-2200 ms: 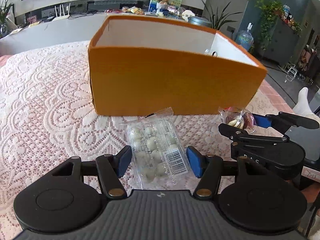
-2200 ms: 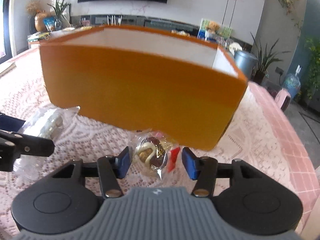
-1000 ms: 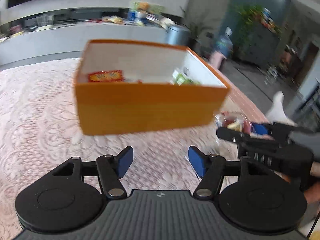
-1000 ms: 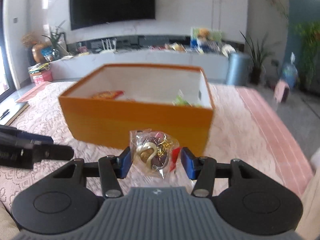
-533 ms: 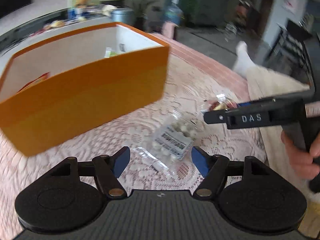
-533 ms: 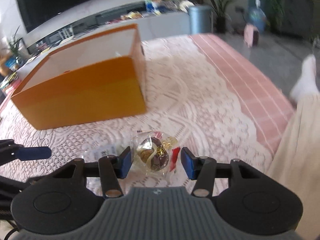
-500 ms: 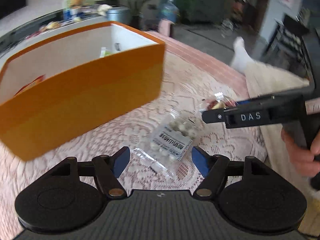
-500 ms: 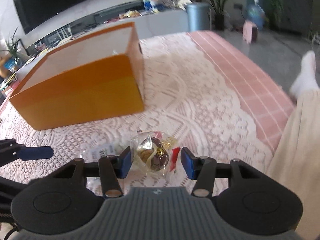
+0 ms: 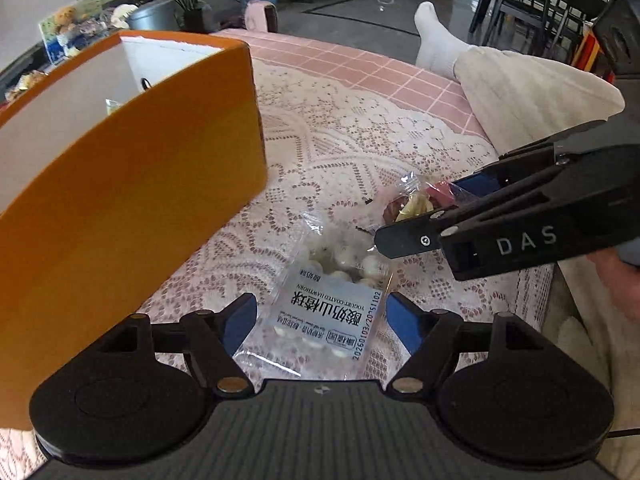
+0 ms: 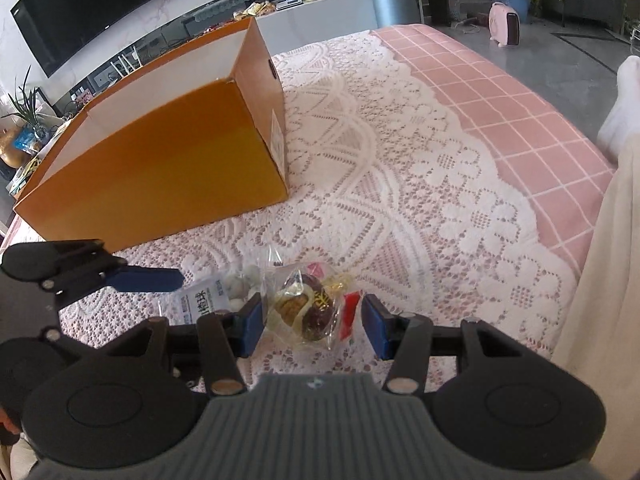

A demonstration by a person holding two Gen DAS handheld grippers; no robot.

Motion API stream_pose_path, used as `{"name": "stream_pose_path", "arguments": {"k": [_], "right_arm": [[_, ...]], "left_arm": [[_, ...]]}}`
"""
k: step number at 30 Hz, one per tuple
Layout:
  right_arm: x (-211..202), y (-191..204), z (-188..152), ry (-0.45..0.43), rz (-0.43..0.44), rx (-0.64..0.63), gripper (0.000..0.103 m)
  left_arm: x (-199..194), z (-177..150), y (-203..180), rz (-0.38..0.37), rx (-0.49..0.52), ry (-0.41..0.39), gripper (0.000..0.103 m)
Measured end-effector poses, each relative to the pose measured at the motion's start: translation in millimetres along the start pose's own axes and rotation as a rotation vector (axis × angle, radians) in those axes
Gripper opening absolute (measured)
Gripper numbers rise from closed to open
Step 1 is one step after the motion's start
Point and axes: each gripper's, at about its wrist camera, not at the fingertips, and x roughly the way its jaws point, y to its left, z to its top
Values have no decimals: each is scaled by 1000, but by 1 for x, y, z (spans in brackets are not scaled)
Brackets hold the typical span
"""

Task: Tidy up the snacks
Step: 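Grasp the clear yogurt ball bag with the left tool while the right tool holds the candy bag, then carry both held bags over the box rim with both tools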

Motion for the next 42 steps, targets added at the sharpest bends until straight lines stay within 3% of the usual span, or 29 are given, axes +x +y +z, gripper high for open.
{"name": "stream_pose_path", "arguments": {"k": [6, 9, 15, 22, 30, 42], "right_arm": [[4, 2, 1, -1, -7, -9, 51], [3, 3, 1, -3, -12, -13, 51], [3, 8, -1, -17, -32, -46, 51], [-8, 9, 0, -68, -12, -52, 51], [-19, 17, 1, -106, 7, -70, 50], [-56, 65, 10, -197, 119, -196, 50]], "left_arm": [[8, 1, 3, -22, -27, 5, 86], [8, 1, 3, -23, -24, -1, 81], [5, 1, 0, 1, -30, -16, 77], [-9, -7, 4, 63, -116, -54, 68], [-54, -30, 18, 133, -313, -167, 67], [-151, -42, 34, 228, -471, -393, 67]]}}
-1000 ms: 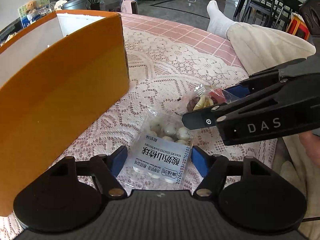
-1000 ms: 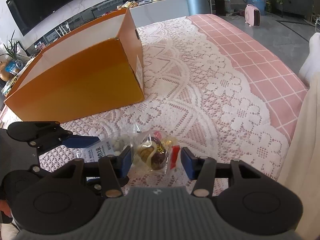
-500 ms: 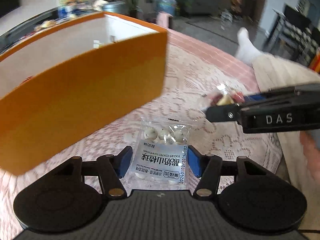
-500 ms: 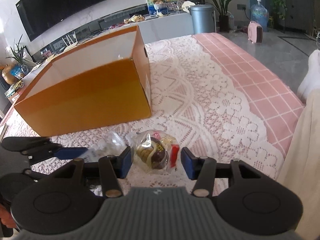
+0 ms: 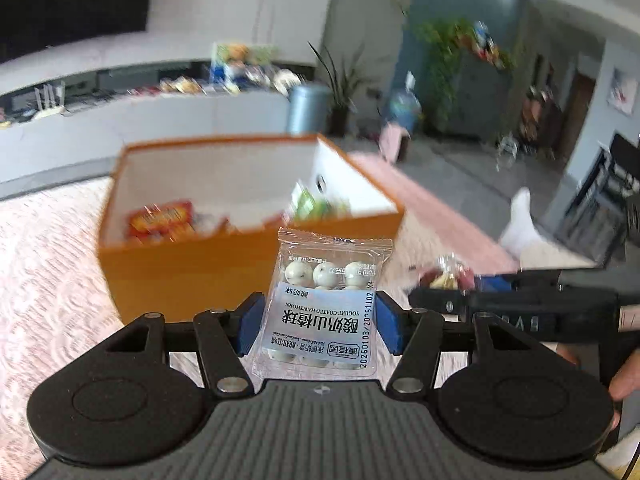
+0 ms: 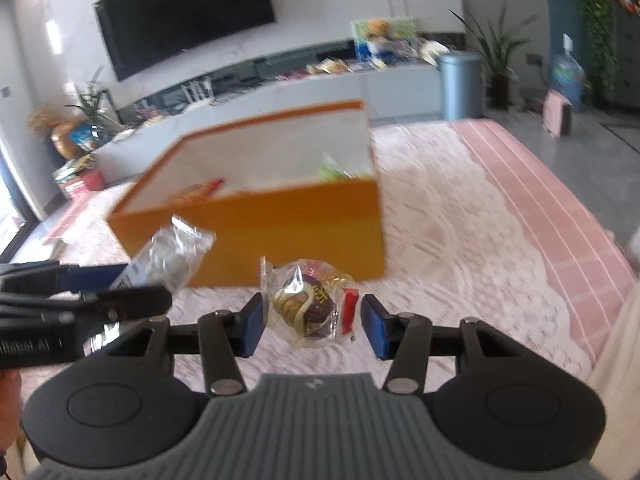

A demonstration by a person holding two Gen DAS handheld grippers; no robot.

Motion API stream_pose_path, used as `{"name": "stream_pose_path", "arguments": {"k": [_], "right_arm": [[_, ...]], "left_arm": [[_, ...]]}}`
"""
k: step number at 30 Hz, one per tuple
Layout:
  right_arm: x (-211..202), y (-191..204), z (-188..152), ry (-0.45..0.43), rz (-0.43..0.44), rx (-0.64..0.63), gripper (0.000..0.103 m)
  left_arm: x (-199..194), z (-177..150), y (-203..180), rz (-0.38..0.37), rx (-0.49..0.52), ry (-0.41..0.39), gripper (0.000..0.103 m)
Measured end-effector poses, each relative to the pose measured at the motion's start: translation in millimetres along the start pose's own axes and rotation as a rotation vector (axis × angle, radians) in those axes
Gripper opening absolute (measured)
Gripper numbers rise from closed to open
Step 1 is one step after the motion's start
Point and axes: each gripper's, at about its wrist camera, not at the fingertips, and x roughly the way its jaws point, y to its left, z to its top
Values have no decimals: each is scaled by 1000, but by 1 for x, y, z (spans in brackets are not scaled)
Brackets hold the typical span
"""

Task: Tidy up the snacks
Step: 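Carry both held bags over the box rim with both tools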

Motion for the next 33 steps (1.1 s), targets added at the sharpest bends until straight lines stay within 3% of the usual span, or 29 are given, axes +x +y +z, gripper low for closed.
{"name": "stream_pose_path", "arguments": {"k": [7, 13, 25, 33], "right_arm": [[-9, 30, 41, -75, 36, -86, 49], [5, 42, 79, -92, 50, -120, 49], [71, 46, 124, -39, 22, -185, 49], [138, 37, 131, 116, 54, -207, 49]], "left_arm": [[-10, 41, 12, 63, -2, -80, 67], [3, 72, 24, 83, -8, -95, 67], [62, 98, 49, 97, -70, 14, 67], [114, 89, 70, 90, -80, 145, 67]]}}
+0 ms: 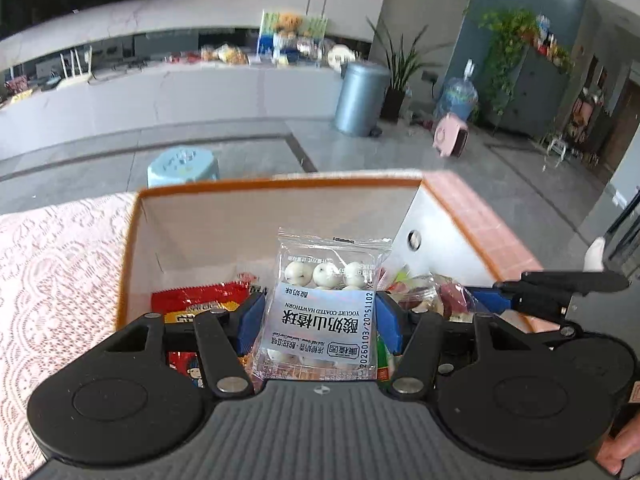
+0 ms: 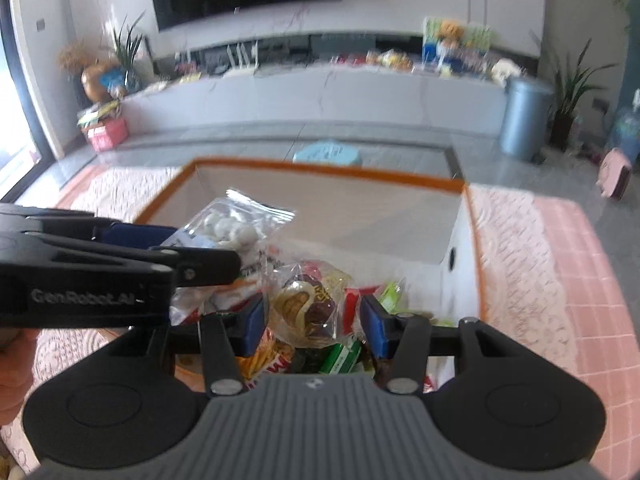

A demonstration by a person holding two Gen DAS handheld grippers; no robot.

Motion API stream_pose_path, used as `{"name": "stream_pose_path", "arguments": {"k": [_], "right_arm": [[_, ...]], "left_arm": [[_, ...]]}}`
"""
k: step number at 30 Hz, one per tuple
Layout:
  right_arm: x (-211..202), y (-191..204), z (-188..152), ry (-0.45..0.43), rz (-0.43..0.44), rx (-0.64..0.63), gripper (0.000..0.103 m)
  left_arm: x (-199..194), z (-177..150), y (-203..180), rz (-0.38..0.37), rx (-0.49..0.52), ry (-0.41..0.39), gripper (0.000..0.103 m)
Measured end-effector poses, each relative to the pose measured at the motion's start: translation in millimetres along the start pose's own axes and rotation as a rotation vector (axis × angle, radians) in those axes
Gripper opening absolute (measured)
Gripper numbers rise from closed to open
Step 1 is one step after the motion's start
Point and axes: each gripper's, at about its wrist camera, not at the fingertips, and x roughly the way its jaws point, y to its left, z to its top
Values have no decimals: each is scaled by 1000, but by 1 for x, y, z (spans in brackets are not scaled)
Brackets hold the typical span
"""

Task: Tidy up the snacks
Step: 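Carry both held bags over the box rim with both tools, then lower both bags into the box and open both tools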

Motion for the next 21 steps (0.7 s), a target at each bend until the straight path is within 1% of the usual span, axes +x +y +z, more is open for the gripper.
{"name": "stream_pose_path", "arguments": {"k": [2, 5, 9, 15, 21], "right_arm": [[15, 1, 3, 37, 0, -22, 49], [34, 0, 6, 91, -1, -49, 49], [52, -4, 8, 151, 4, -57, 49], [69, 1, 12, 195, 4, -90, 49], [74, 7, 5, 208, -26, -128, 49]], "left_arm": [[12, 0, 3, 0, 0, 31, 67], [27, 0, 8, 22, -3, 80, 67], [39, -2, 15, 22, -15, 115, 67], [49, 1, 12, 51, 4, 147, 67], [55, 7, 7, 73, 34, 160, 69]]}}
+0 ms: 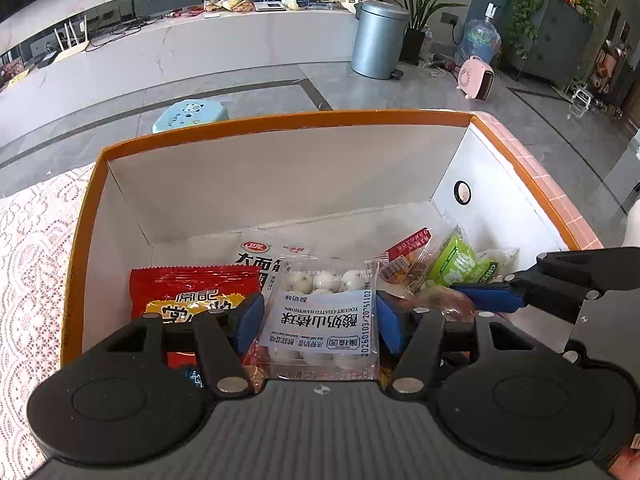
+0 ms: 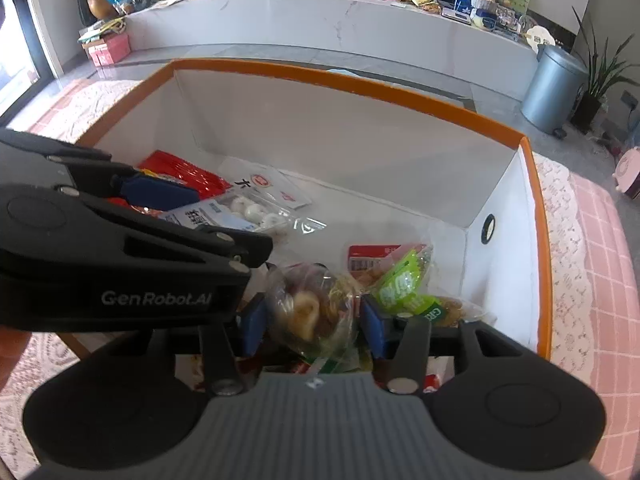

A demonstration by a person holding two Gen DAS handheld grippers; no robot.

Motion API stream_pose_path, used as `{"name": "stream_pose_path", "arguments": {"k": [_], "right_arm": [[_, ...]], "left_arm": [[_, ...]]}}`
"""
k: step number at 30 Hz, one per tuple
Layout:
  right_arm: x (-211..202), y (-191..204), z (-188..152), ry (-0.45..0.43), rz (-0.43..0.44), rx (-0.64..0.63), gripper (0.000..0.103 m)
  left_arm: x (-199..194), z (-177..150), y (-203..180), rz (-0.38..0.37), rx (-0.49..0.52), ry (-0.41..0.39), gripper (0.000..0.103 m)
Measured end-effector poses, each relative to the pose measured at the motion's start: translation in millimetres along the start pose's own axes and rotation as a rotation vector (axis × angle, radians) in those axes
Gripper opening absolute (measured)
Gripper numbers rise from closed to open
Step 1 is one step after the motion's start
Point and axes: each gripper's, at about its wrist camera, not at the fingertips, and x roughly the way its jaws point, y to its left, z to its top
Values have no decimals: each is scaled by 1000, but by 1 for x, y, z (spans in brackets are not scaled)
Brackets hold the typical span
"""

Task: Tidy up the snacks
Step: 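Lower both bags into the box and open both tools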

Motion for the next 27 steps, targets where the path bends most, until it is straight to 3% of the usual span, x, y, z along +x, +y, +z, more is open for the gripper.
{"name": "stream_pose_path", "arguments": {"k": [8, 11, 14, 27], "right_arm": [[-4, -3, -3, 3, -21, 5, 59], [-9, -5, -4, 2, -12, 21, 72], [-17, -6, -3, -4, -19, 25, 76], [-79, -4, -4, -58, 16, 68, 87]], "left_arm": [[-3, 1, -2, 24, -9, 7, 77], [-11, 1, -5, 7, -5, -14, 81], [-23, 2, -9, -1, -6, -40, 83], [-93, -3, -18, 44, -24, -156, 84]]}}
